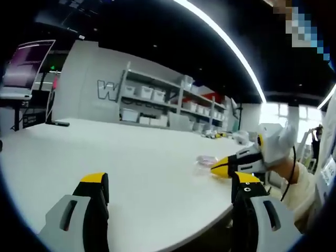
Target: Open the resealable bag by pulling the two sides of the seal apart until the entire bag opening is separated and visibly accessible.
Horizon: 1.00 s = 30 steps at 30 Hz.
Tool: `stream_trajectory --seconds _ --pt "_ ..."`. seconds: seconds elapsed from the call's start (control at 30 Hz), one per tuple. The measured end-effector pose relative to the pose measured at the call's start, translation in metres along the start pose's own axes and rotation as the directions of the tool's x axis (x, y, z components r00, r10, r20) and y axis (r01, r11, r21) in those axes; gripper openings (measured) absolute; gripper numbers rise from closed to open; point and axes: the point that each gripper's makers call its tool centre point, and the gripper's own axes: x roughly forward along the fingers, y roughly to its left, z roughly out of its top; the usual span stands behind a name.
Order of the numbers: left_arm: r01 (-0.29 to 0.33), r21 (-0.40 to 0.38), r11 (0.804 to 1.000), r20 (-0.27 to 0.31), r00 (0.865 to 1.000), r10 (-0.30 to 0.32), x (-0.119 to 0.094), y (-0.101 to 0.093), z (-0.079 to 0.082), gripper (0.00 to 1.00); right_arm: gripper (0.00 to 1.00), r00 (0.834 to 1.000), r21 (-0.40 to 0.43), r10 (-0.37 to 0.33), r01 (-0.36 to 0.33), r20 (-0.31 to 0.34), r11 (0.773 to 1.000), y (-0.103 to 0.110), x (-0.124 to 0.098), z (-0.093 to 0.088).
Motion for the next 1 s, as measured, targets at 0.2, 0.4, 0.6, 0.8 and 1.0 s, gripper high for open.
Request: stream_trajectory --seconds 0.2,0.4,0.6,0.8,1.0 --pt "0.016 -0.021 1.000 -0.022 1.000 -0.016 0.008 -0.007 -0.004 0.94 0.00 0.999 0.031 0.015 -0.016 0.034 0.999 0.003 0.000 0.000" --pt "0.011 -0.099 0.995 -0.052 0.999 -0.016 0.013 -0.008 -0.009 0.94 0.00 0.997 0.062 0.018 -0.022 0.069 0.998 0.005 0.002 0.000" --pt "0.046 -0.151 0.988 -0.068 0.996 -0.057 0.021 -0.018 -0.012 0.83 0.00 0.996 0.088 0.017 -0.026 0.093 0.996 0.004 0.003 -0.001" --pt "0.056 -0.151 0.987 -0.096 0.993 -0.071 0.030 -0.024 -0.017 0.78 0.00 0.993 0.109 0.008 -0.020 0.118 0.994 0.000 0.002 -0.002" --pt "0.067 -0.186 0.980 -0.118 0.989 -0.090 0.039 -0.028 -0.023 0.71 0.00 0.990 0.137 0.005 -0.025 0.144 0.990 -0.002 0.003 -0.002"
